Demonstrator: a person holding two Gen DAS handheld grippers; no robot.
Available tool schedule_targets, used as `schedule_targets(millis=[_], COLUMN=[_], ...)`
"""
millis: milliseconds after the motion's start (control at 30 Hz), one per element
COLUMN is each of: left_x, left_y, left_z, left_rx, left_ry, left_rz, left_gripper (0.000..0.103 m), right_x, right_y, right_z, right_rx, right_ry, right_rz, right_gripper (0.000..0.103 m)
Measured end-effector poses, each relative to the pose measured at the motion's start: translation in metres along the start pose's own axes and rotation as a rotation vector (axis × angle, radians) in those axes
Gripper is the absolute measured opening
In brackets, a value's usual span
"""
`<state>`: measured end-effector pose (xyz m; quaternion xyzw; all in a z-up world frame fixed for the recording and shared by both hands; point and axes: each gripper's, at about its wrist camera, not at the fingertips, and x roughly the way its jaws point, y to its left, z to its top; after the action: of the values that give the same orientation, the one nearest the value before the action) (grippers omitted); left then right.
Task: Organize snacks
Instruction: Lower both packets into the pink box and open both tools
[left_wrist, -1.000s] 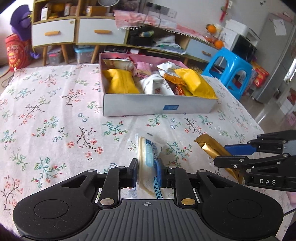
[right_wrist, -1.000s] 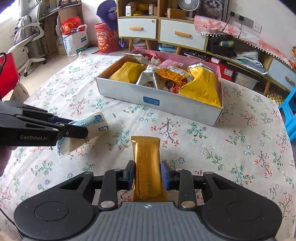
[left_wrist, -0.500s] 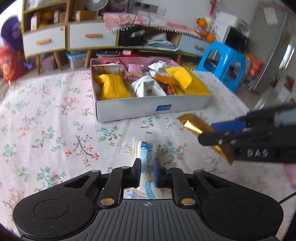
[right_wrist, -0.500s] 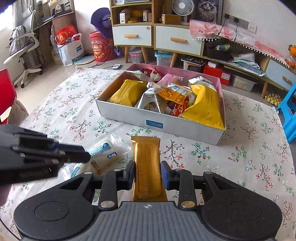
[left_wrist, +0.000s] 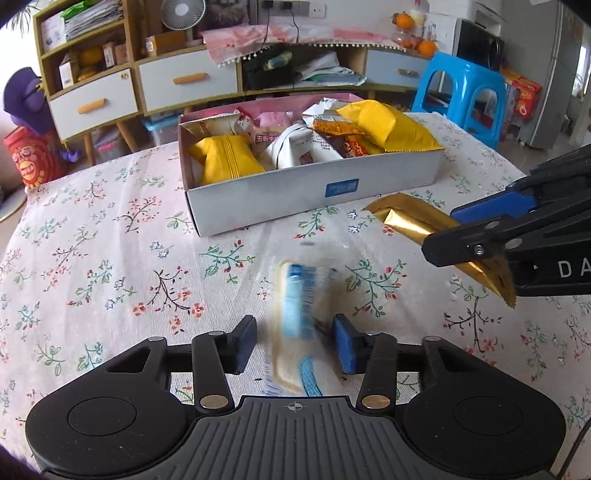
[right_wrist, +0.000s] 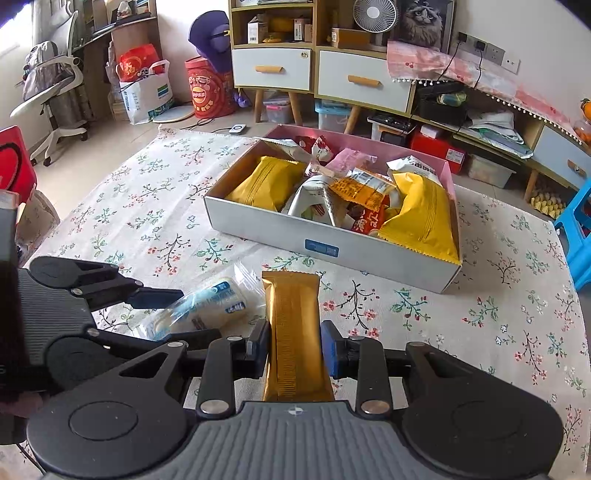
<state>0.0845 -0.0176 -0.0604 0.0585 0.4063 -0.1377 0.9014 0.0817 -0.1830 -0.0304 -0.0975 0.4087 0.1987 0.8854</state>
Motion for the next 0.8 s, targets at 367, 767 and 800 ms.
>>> schedule_targets(millis=[367, 767, 800], left_x=[-0.023, -0.014, -0.009], left_y=[0.014, 0.025, 0.026], left_z=[0.008, 0.082, 0.09], left_rx=[-0.161, -0.163, -0.166], left_ry=[-0.024, -0.104, -0.111], left_rz=[-0.104, -0.083, -0.079], left_gripper=[0.017, 0.018, 0.018], right_x=[-0.005, 0.013, 0.018], right_y=[-0.009, -0.045, -0.049], right_z=[0.007, 0.072, 0.079], right_rx=[0.042, 0.132, 0.138], right_ry=[-0.023, -0.101, -0.104], right_rz=[-0.006, -0.039, -0.044], right_gripper=[0.019, 0.019, 0.019])
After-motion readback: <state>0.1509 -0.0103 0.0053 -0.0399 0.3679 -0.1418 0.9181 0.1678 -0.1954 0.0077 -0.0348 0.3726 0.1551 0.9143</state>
